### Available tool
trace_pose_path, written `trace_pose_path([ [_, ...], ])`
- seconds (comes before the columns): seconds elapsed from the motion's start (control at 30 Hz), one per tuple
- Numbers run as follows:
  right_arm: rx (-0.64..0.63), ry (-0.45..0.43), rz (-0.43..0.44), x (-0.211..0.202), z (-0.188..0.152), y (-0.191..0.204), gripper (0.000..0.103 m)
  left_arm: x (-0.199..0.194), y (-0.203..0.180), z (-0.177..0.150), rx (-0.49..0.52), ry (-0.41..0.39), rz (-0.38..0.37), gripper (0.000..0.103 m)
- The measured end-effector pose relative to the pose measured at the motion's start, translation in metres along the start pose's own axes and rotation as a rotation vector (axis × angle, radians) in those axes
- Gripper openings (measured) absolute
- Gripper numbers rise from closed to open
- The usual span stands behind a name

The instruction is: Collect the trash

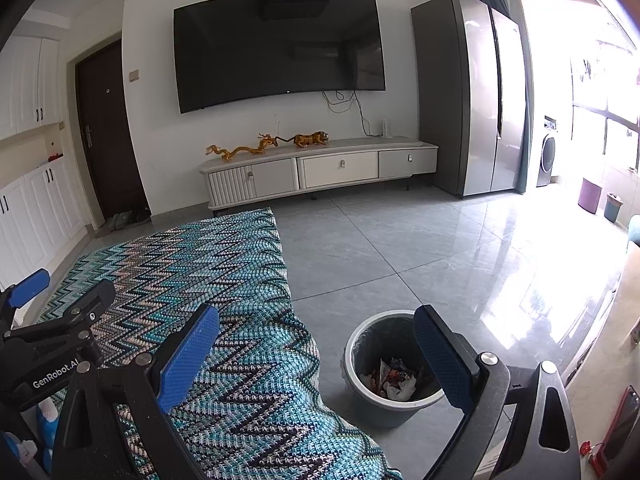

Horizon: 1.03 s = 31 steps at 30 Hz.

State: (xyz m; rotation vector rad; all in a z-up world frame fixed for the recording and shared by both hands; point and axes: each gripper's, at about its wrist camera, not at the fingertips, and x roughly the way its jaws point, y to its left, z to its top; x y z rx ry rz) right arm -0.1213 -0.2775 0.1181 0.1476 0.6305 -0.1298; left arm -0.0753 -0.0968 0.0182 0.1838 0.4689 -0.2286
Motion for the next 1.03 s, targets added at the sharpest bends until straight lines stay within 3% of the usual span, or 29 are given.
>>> trace_pose_path([
  [1.03,0.021,-0.001,-0.015,0.0015,-0.0028,-0.0034,0.098,-0.0069,-0.0002,0.0046,0.000,0.001,0.015,0.103],
])
